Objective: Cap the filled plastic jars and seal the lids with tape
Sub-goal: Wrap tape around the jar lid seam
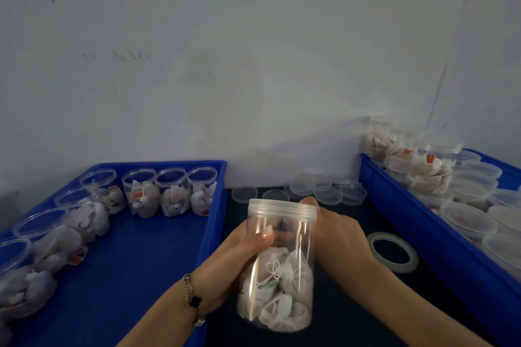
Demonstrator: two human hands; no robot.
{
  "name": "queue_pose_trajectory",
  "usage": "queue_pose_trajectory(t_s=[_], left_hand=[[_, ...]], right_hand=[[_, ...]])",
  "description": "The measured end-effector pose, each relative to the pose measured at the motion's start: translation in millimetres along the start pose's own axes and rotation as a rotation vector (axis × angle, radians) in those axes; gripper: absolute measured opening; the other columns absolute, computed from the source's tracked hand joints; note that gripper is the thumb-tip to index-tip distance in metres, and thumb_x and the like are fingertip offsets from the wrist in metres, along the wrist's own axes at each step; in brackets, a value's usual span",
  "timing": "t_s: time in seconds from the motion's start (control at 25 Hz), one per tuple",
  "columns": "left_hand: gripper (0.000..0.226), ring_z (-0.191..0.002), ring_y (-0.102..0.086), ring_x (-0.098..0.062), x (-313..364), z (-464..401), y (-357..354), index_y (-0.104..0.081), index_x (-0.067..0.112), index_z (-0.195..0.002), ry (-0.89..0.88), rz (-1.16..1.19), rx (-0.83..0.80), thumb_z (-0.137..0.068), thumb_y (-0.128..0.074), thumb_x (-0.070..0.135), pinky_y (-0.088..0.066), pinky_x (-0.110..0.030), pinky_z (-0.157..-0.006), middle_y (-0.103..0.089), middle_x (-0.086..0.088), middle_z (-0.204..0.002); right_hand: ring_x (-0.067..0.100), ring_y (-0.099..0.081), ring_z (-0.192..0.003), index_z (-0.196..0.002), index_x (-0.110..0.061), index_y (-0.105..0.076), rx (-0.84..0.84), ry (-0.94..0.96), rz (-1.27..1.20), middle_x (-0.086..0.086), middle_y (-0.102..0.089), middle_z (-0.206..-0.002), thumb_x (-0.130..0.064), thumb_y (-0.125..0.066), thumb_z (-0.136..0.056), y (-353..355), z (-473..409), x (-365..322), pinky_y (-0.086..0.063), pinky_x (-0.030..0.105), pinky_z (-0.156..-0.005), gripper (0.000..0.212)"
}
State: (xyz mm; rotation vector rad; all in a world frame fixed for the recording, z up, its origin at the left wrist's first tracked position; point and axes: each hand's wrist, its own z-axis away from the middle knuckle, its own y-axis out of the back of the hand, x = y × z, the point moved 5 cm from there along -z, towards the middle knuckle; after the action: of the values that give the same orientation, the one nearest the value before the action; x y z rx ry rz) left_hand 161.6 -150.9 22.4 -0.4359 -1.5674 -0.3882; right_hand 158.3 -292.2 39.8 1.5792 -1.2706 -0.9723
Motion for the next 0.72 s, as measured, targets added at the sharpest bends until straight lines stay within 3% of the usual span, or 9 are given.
queue_pose_trajectory(t_s=[0.08,0.12,0.2,0.28,0.36,0.44,0.52,0.56,0.72], left_hand=[[0.076,-0.082,-0.063,-0.014,4,0,6,-0.059,0.009,-0.099,-0.031,-0.261,0.012,-0.053,-0.072,0.068,-0.051,-0.036,-0.09,-0.063,-0.004,-0.088],[0.08,-0.092,-0.063,-0.02,7,4,2,-0.057,0.009,-0.11,-0.076,-0.351,-0.035,-0.062,-0.061,0.072,-0.05,-0.039,-0.09,-0.064,-0.006,-0.099],[0.104,-0.102,-0.064,-0.017,0,15,8,-0.044,0.013,-0.125,-0.075,-0.408,-0.076,-0.052,-0.057,0.085,-0.052,-0.03,-0.087,-0.063,-0.007,-0.113],[0.106,-0.101,-0.064,-0.01,-6,15,13,-0.035,0.022,-0.126,-0.015,-0.333,-0.013,-0.044,-0.068,0.08,-0.054,-0.026,-0.084,-0.06,-0.002,-0.116],[0.071,-0.1,-0.064,-0.009,-12,11,17,-0.041,0.027,-0.12,-0.014,-0.283,0.144,-0.065,-0.075,0.055,-0.055,-0.026,-0.083,-0.058,0.006,-0.117],[0.029,-0.102,-0.063,-0.004,-12,10,23,-0.052,0.034,-0.113,-0.073,-0.357,0.262,-0.087,-0.063,0.03,-0.054,-0.021,-0.082,-0.066,0.015,-0.107],[0.022,-0.101,-0.063,0.0,-10,12,18,-0.056,0.039,-0.111,-0.094,-0.365,0.216,-0.092,-0.057,0.027,-0.05,-0.014,-0.08,-0.069,0.021,-0.101],[0.025,-0.103,-0.062,-0.001,-11,12,14,-0.056,0.039,-0.112,-0.083,-0.354,0.197,-0.088,-0.062,0.035,-0.049,-0.013,-0.079,-0.068,0.019,-0.105],[0.099,-0.105,-0.052,-0.003,-12,12,18,-0.044,0.031,-0.118,-0.012,-0.471,0.426,-0.033,-0.073,0.075,-0.038,-0.012,-0.076,-0.052,0.015,-0.113]], right_hand=[[0.009,-0.054,-0.061,-0.114,-0.021,-0.036,-0.001,0.026,0.011,-0.007,-0.056,-0.079,-0.031,-0.047,-0.096,0,0,0,-0.03,0.022,-0.048,0.023],[0.007,-0.049,-0.056,-0.115,-0.022,-0.036,-0.003,0.021,-0.003,-0.008,-0.052,-0.073,-0.032,-0.045,-0.096,0,0,0,-0.027,0.021,-0.045,0.023],[0.005,-0.042,-0.052,-0.117,-0.022,-0.035,-0.007,-0.022,-0.018,-0.008,-0.048,-0.067,-0.033,-0.043,-0.097,1,-4,6,-0.024,0.022,-0.044,0.024],[0.006,-0.04,-0.052,-0.117,-0.02,-0.036,-0.033,-0.051,0.04,-0.008,-0.045,-0.066,-0.031,-0.045,-0.096,1,-6,12,-0.022,0.024,-0.044,0.025],[0.007,-0.037,-0.051,-0.116,-0.017,-0.038,-0.044,-0.07,0.092,-0.009,-0.042,-0.067,-0.027,-0.046,-0.096,-1,-6,16,-0.021,0.023,-0.044,0.023],[0.01,-0.04,-0.053,-0.113,-0.014,-0.043,-0.051,-0.075,0.122,-0.008,-0.043,-0.07,-0.022,-0.047,-0.095,-2,-3,15,-0.025,0.022,-0.047,0.02],[0.012,-0.042,-0.057,-0.11,-0.014,-0.046,-0.073,-0.085,0.114,-0.006,-0.043,-0.072,-0.017,-0.05,-0.094,-7,0,9,-0.031,0.023,-0.053,0.017],[0.012,-0.045,-0.059,-0.11,-0.014,-0.046,-0.083,-0.087,0.101,-0.005,-0.045,-0.074,-0.016,-0.052,-0.094,-9,1,5,-0.033,0.024,-0.055,0.018],[0.018,-0.061,-0.084,-0.116,-0.014,-0.042,-0.176,-0.054,0.119,0.002,-0.059,-0.094,-0.02,-0.054,-0.093,-21,2,-17,-0.041,0.028,-0.065,0.026]])
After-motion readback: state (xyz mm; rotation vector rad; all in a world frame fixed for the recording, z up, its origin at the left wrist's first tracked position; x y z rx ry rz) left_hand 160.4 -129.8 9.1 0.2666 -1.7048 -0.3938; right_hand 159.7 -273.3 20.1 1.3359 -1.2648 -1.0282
